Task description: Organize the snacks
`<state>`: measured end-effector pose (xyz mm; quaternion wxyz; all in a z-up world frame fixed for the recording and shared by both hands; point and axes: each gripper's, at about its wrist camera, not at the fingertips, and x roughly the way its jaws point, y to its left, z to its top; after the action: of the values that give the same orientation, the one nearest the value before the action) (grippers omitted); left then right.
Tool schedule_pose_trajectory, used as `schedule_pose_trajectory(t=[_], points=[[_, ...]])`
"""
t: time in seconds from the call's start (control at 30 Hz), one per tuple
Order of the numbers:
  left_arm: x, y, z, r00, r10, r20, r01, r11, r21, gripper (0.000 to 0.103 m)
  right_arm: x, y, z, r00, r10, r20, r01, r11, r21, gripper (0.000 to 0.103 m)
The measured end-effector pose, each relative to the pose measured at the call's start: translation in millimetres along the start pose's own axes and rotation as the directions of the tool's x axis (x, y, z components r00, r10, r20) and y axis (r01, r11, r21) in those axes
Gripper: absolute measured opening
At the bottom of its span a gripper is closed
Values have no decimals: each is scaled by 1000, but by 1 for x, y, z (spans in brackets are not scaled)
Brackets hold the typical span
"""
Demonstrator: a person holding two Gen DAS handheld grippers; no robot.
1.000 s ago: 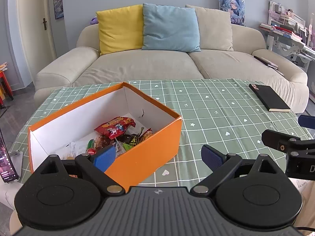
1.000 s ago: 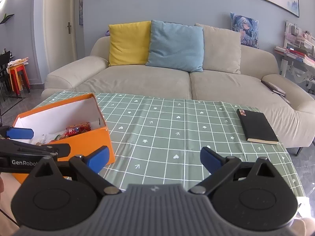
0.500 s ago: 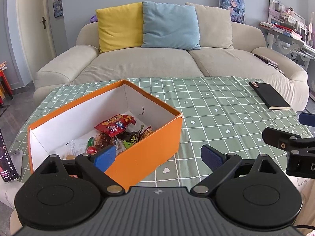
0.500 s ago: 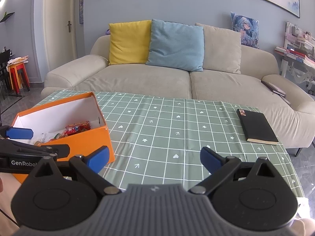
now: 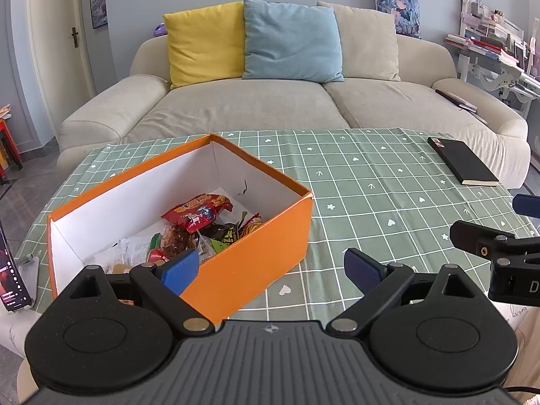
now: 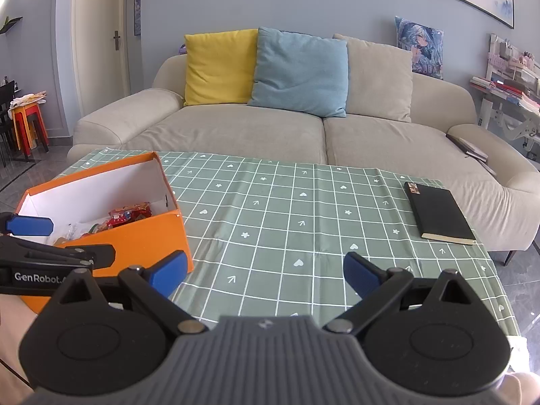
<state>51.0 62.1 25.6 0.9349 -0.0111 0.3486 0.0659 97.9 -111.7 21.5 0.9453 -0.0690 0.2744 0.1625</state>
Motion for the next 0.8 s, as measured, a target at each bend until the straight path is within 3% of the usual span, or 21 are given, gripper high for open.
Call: schedule_pose_trajectory(t=[0.8], points=[[1, 4, -3, 1000, 3, -11, -3, 1000, -21, 103, 4, -1, -2, 1000, -12, -23, 12, 1000, -15, 96]])
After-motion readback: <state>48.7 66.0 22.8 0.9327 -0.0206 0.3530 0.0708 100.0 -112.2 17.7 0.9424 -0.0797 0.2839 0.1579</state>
